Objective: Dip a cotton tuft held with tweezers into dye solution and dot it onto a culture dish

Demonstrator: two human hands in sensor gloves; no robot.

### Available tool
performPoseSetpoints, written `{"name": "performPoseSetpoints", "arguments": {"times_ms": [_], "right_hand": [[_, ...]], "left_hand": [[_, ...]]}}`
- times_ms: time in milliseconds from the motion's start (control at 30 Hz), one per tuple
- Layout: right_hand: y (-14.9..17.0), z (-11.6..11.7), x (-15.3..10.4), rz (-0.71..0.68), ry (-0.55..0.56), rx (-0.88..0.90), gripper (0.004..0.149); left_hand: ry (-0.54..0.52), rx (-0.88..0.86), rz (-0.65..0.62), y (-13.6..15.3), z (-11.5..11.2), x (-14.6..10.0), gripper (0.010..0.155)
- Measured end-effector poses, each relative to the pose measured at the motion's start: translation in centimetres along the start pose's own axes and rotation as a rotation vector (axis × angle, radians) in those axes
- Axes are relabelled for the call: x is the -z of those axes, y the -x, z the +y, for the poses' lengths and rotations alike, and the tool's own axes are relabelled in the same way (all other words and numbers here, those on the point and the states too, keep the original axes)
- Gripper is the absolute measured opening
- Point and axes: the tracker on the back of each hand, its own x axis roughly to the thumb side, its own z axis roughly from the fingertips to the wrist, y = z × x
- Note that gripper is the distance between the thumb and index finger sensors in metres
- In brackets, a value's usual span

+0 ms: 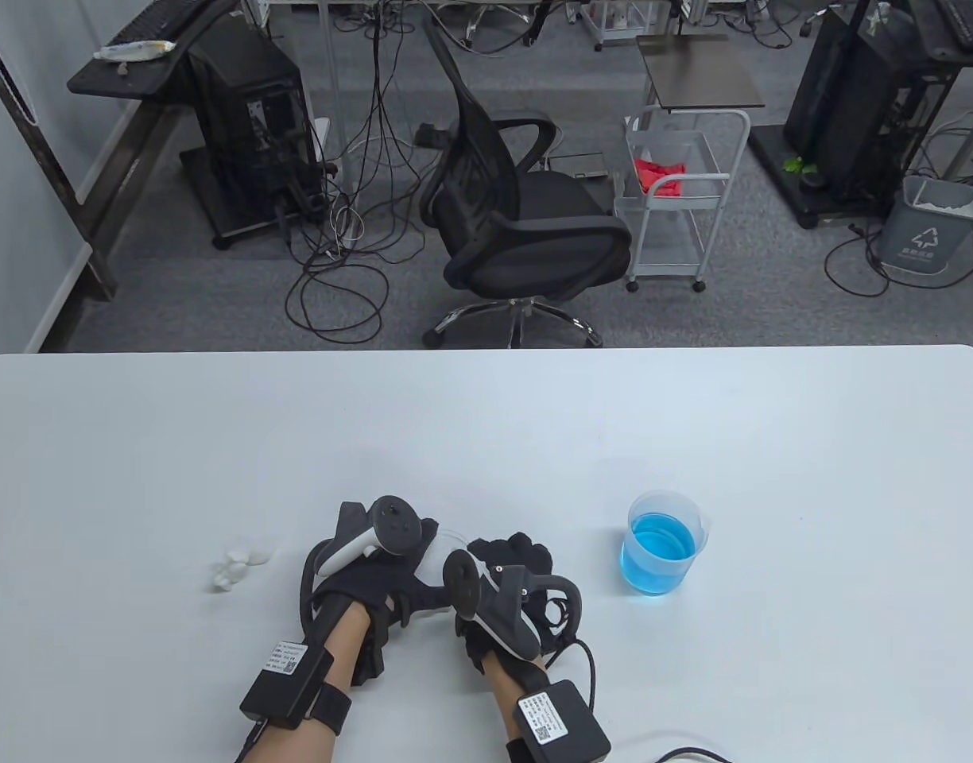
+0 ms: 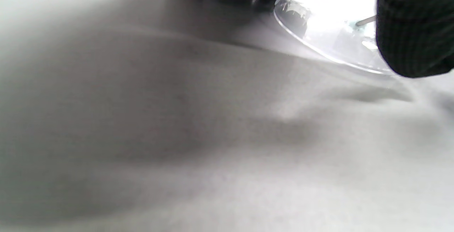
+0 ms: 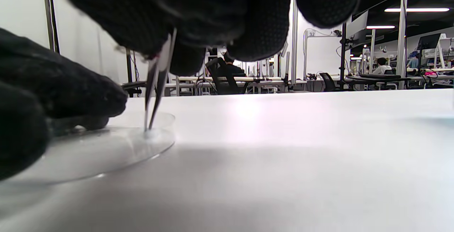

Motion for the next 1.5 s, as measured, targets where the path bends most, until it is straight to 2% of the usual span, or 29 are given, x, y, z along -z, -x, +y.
{"name": "performPoseSetpoints", "arguments": {"times_ms": [233, 367, 1500], "right_hand": [[0.2, -0.7, -0.3, 0.003, 0.008, 0.002, 0.031], [0.4, -0.4, -0.3, 0.01, -0.032, -0.008, 0.031], [0.1, -1.0, -0.7, -0.011, -0.068, 0.03, 0.031]], "left_hand": [[0.0, 0.0, 0.0, 0.0, 0.0, 0.0, 0.099], [0.0, 0.0, 0.0, 0.0, 0.0, 0.0, 0.099], [-0.001, -0.001, 0.001, 0.0, 0.0, 0.0, 0.099]]}}
